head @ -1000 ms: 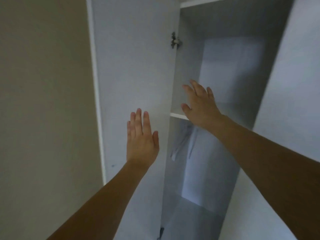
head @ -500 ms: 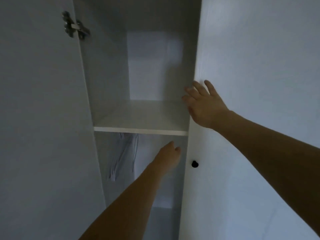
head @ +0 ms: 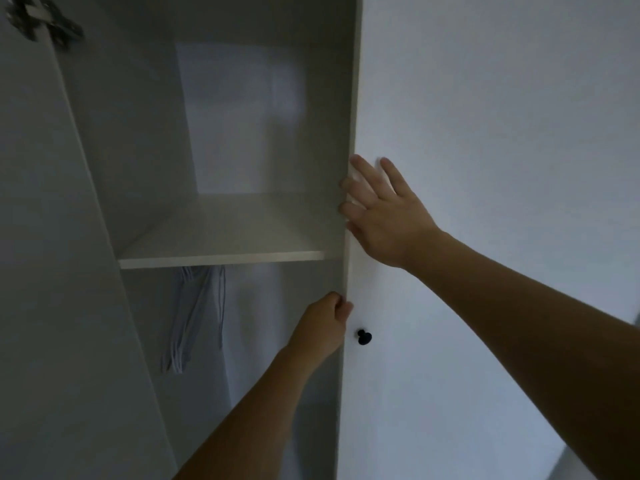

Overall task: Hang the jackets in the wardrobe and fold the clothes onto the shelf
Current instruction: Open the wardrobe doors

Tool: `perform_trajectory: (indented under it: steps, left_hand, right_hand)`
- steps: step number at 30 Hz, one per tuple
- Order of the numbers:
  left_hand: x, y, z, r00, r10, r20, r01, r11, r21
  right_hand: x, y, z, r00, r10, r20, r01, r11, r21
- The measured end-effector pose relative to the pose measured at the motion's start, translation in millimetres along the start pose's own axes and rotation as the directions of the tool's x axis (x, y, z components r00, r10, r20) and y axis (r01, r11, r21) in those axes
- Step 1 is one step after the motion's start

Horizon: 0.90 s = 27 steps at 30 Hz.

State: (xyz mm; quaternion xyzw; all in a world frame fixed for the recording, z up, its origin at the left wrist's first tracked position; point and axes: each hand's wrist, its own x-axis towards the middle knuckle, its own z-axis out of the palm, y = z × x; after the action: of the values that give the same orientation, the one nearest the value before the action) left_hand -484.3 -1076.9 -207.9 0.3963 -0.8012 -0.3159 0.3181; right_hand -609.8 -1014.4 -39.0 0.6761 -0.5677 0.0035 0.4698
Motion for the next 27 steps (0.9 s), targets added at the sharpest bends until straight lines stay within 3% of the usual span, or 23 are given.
perform_trajectory:
  steps: [10, 12, 13, 17, 20, 24, 27]
  left_hand:
    - [-132.1, 95.4, 63.9, 0.987, 0.141, 0.073, -0.138, 0.989, -0.047]
    - [-154.9, 133.2, 95.8, 0.967, 0.174, 0.186, -0.166, 0.984, -0.061]
    - [-154.8, 134.1, 99.6, 0.969, 0.171, 0.179, -0.163, 0.985, -0.061]
    - [-148.9, 170.8, 134.8, 0.933, 0.135, 0.335, -0.083, 0.983, -0.164]
    - [-139.5, 207.3, 174.5, 0.882, 0.2, 0.426, -0.153, 0.978, -0.142]
    - [-129.0, 248.5, 232.5, 0.853, 0.289, 0.436, -0.215, 0.954, -0.21]
    - [-130.1, 274.2, 272.5, 0.885, 0.284, 0.368, -0.233, 0.956, -0.178]
  right_hand:
    - [-167.3, 42.4, -93.8, 0.99, 0.023, -0.138, -0.016, 0.999, 0.05]
    - [-219.1, 70.3, -116.1, 0.995, 0.055, -0.081, -0.055, 0.998, -0.003]
    - [-224.2, 74.7, -115.9, 0.997, 0.042, -0.06, -0.044, 0.999, -0.028]
    - [-274.8, 108.9, -131.8, 0.994, 0.096, 0.051, -0.088, 0.986, -0.144]
    - [-320.8, 139.6, -137.7, 0.984, 0.171, 0.05, -0.157, 0.965, -0.21]
    - [-366.3, 171.9, -131.2, 0.961, 0.258, 0.097, -0.21, 0.914, -0.347]
    - [-394.2, 196.1, -122.9, 0.927, 0.337, 0.162, -0.239, 0.867, -0.437]
